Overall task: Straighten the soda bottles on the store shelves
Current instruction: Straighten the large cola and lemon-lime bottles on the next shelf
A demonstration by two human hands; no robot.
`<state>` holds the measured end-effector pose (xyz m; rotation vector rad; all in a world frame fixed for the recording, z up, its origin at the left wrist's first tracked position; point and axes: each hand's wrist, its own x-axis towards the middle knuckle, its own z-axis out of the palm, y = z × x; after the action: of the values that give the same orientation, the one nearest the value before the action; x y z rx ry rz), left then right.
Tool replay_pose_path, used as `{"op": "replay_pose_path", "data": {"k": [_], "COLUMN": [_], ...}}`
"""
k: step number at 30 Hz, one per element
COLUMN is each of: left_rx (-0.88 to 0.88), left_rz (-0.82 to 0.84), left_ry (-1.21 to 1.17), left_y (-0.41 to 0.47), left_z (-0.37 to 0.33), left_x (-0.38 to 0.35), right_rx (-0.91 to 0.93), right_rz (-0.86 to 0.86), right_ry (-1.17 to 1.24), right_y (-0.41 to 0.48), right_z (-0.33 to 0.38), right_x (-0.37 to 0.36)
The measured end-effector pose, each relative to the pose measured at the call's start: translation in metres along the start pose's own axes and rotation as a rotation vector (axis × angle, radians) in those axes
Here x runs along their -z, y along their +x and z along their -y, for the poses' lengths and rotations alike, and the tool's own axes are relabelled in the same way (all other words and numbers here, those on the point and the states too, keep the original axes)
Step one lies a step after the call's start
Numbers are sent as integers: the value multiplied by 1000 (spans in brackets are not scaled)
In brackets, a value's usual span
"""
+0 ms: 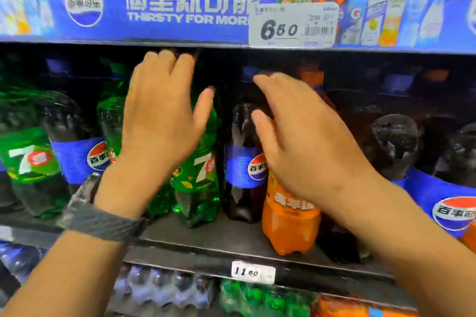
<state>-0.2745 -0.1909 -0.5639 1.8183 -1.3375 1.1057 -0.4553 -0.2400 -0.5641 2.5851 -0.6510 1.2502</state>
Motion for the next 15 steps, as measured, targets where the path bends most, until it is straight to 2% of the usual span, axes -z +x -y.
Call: {"op": "replay_pose_path", "data": {"k": [2,4,7,9,10,13,15], "left_rx": [43,46,13,16,17,20,58], "left_rz": [178,303,329,309,333,466,535], "left_ry": [148,106,-37,-90,-104,-125,-182], "left_y": [15,24,38,49,54,65,69], "left_z": [8,18,35,42,44,50,56], "left_x": [-6,-13,-20,-24,-26,-37,-40], "right_rx": [-30,-69,-40,-131,-169,-168,-178], "right_rz": [178,358,575,663,680,548,530], "right_ry": [-158,-224,-340,-306,-276,-245,-223], "right_y": [38,61,85,99,104,115,116], "right_z": [-11,-18,-32,-37,-38,-35,-33], "right_x": [-6,-13,-32,-40,-44,-49,-49]}}
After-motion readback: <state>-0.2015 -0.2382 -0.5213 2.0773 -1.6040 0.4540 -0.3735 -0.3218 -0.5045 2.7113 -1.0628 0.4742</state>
